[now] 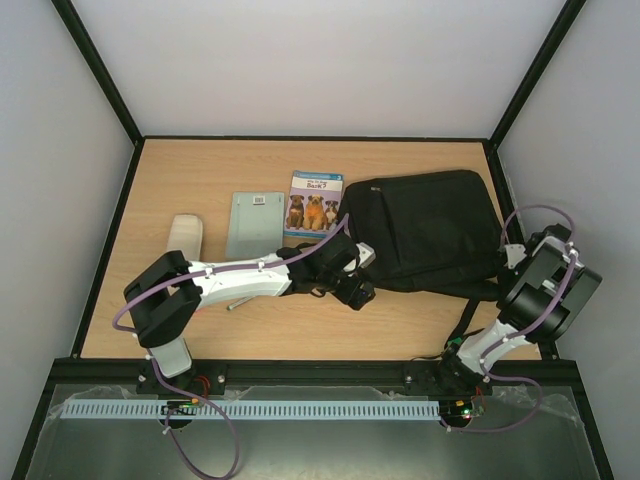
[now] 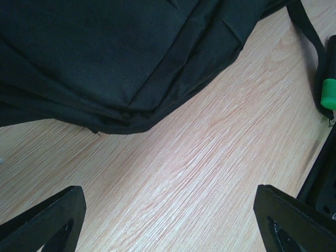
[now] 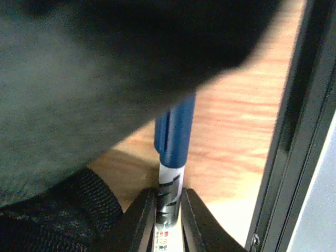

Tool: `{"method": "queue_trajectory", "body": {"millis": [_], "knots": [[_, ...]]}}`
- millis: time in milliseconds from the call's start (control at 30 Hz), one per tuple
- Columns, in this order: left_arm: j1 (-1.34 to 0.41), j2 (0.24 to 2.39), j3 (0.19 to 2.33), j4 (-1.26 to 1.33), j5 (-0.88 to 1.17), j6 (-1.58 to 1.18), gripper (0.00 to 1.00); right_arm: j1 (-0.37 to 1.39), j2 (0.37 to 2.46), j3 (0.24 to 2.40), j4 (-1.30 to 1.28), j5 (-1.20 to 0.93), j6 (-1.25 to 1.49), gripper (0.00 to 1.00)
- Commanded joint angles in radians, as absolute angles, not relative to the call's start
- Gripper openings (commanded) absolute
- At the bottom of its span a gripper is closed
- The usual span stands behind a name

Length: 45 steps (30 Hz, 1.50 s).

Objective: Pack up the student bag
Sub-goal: Pick up the stationery from the corner of the board, then place the stationery at the center of the board.

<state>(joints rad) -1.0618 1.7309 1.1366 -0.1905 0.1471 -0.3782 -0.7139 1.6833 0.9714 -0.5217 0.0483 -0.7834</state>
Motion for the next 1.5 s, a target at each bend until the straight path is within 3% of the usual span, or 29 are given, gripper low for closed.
{"method": "queue_trajectory", "body": {"millis": [0,167,500,633,800,933,1233,1467], "knots": [[-1.066,1.741,1.125,-0.167,0.145,-0.391,0.91,-0.715,1.649,0.895,-0.636,0.079,-0.798,0.14],[-1.065,1.735,1.111,-0.168,0.134,-0.399,0.91,-0.717,1.585,0.888,-0.658,0.06,-0.743,0.02],[-1.066,1.686,1.095,-0.185,0.106,-0.393,0.91,-0.736,1.369,1.038,-0.811,-0.019,-0.717,0.01],[-1.062,1.658,1.095,-0.201,0.077,-0.389,0.91,-0.696,1.265,1.085,-0.942,-0.162,-0.809,0.01],[-1.011,1.581,1.092,-0.255,0.021,-0.359,0.92,-0.387,1.092,1.006,-1.018,-0.202,-0.858,0.01],[-0.906,1.49,1.068,-0.295,-0.009,-0.386,0.94,-0.106,1.074,0.96,-1.038,-0.233,-0.824,0.01],[-0.685,1.319,0.951,-0.36,-0.038,-0.425,0.95,0.518,1.2,0.935,-0.957,-0.236,-0.658,0.01],[-0.63,1.245,0.893,-0.378,-0.05,-0.452,0.95,0.806,1.427,0.988,-0.825,-0.182,-0.535,0.01]]}}
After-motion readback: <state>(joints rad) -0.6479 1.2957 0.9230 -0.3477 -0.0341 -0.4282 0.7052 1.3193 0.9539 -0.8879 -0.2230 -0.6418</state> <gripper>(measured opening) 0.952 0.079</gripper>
